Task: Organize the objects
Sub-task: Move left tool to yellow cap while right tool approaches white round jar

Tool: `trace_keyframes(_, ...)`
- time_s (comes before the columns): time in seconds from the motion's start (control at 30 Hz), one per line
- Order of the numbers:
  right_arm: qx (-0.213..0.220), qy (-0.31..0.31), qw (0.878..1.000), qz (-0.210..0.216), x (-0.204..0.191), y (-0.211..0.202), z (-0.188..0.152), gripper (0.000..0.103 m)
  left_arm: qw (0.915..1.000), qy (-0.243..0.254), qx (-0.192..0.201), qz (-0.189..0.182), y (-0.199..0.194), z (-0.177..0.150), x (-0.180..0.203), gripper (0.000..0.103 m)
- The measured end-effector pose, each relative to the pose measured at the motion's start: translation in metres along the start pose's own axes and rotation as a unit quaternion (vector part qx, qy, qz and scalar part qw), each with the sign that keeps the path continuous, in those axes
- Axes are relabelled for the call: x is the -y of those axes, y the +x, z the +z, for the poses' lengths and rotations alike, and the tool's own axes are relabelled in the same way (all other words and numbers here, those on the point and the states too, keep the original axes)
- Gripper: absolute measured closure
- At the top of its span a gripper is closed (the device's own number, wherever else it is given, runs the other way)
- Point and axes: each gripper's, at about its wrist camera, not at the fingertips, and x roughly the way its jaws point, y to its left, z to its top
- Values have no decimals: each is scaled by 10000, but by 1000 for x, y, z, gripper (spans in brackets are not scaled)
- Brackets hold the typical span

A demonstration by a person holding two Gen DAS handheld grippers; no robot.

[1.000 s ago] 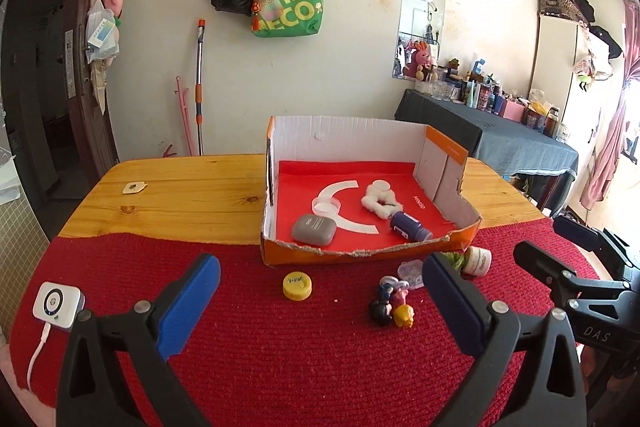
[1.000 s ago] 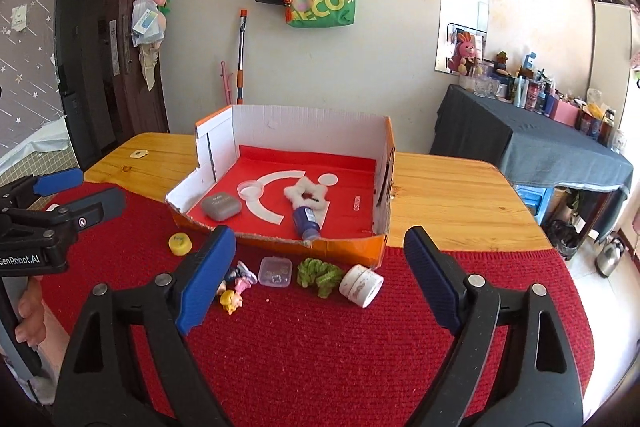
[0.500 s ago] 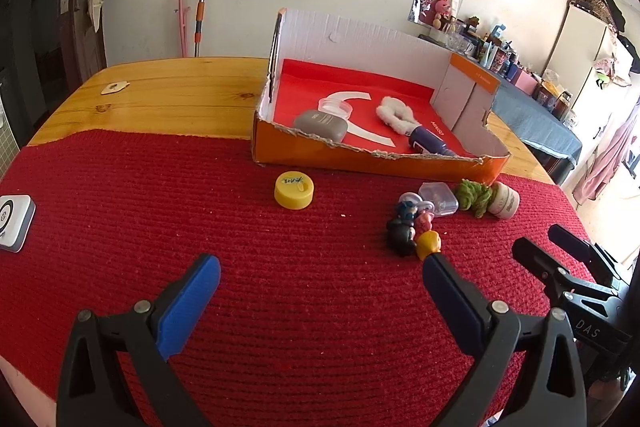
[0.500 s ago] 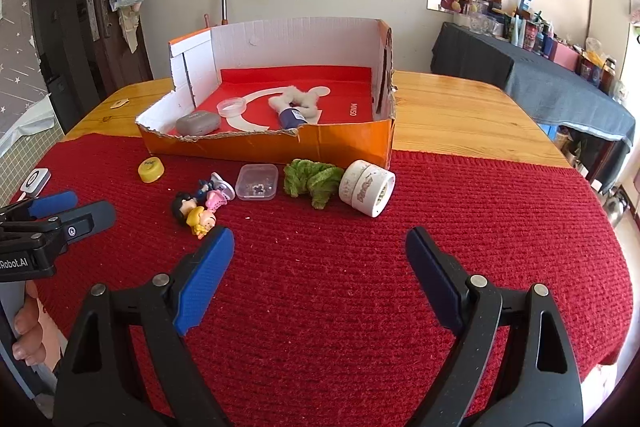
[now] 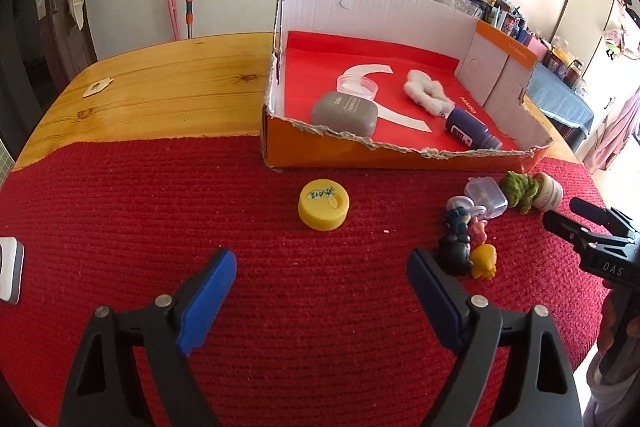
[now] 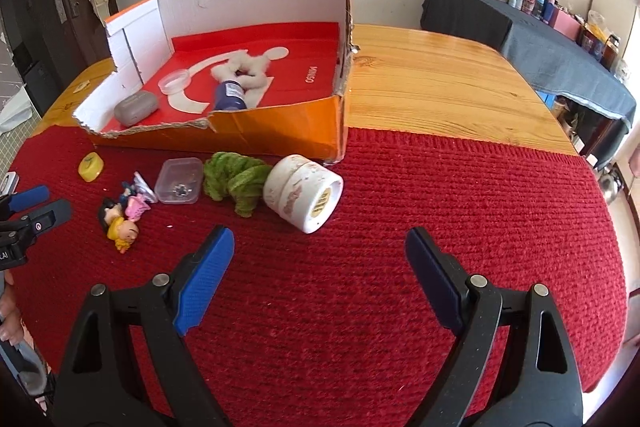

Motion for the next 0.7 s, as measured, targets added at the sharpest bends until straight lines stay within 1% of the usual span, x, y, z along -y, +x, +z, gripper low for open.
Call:
trace_keyframes(0.1, -163, -141, 9997, 68, 5, 11, 9, 16, 9997, 160, -163, 10, 12, 9, 0, 27)
trace_keyframes(0.17, -252, -207, 9993, 178, 6, 17, 13, 18, 9995, 240, -196, 41, 16, 14, -1, 29)
trace_keyframes(0.23, -295, -300, 9987, 299, 5, 22, 16, 24, 9993, 308, -212, -14, 19, 18, -1, 33)
trace_keyframes(0.33, -298, -399, 9978, 434, 3, 26, 18, 37, 9991, 343, -206, -166, 22, 22, -1, 39)
trace_keyframes(0.4, -219, -435, 9977, 472, 2, 24, 19, 51, 9988, 391, -155, -256, 22, 21, 0, 50)
trace_keyframes(0.43, -184, -430, 9973, 569, 1, 23, 19, 56, 9987, 407, -118, -281, 21, 20, 0, 54)
trace_keyframes(0.47, -151, -380, 9969, 671, 2, 22, 20, 64, 9986, 421, -89, -304, 21, 19, 1, 63)
trace_keyframes(0.53, -121, -319, 9960, 829, 3, 20, 18, 63, 9986, 425, -17, -312, 19, 17, 1, 72)
trace_keyframes(0.57, -98, -313, 9956, 879, 3, 19, 18, 64, 9986, 407, 9, -348, 18, 15, 1, 72)
trace_keyframes(0.7, 65, -313, 9961, 817, 2, 10, 17, 64, 9983, 338, 77, -463, 13, 14, -1, 72)
